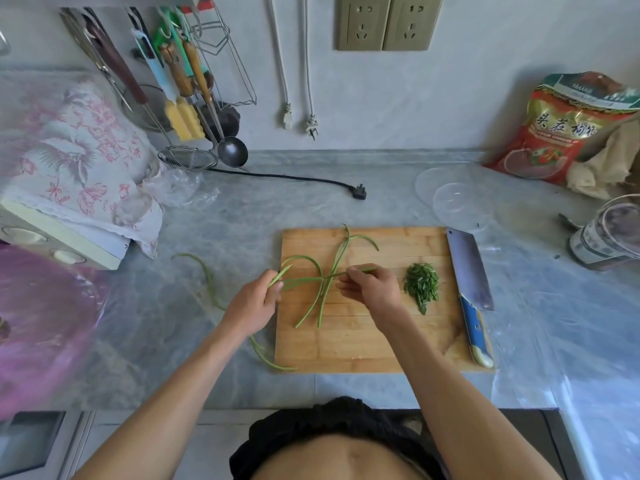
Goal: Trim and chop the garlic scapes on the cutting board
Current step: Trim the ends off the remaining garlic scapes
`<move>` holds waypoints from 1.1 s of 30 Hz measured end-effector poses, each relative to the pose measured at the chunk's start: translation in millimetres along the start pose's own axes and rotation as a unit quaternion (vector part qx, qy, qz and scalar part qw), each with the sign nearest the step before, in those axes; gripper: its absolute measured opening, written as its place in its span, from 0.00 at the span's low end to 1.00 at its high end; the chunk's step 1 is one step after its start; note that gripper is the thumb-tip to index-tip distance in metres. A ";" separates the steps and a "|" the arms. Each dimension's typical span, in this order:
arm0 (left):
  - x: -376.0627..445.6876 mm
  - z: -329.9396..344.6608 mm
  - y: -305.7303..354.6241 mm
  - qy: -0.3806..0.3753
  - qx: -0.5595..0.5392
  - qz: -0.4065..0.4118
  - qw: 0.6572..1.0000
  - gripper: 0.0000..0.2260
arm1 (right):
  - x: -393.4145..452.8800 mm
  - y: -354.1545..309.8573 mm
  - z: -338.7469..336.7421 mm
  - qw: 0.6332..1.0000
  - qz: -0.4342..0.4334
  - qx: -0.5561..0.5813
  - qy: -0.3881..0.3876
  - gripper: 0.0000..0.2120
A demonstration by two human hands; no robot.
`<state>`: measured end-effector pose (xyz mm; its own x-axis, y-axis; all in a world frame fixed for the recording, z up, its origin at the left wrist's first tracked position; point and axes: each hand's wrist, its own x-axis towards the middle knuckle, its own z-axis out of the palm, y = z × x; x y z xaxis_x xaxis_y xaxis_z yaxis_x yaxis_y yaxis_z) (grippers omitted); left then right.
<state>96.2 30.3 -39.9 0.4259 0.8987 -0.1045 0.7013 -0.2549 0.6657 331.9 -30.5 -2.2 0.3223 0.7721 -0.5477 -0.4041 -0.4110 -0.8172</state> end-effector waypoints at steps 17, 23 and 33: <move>9.2 14.8 25.7 0.007 0.024 0.066 0.997 0.15 | 4.4 4.2 8.1 0.980 -0.092 -0.155 -0.078 0.03; 9.6 16.9 36.5 -0.003 0.078 0.122 0.989 0.20 | 0.4 4.1 20.8 0.988 -0.061 -0.102 -0.094 0.07; 1.5 -25.3 56.6 0.159 0.102 0.121 0.974 0.13 | 6.8 -2.0 12.2 0.991 -0.019 -0.097 -0.088 0.08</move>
<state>122.1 26.2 16.3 0.4173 0.8601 0.2933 0.7154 -0.5100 0.4776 324.5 -18.5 -2.1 0.1725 0.8546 -0.4898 -0.2158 -0.4523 -0.8653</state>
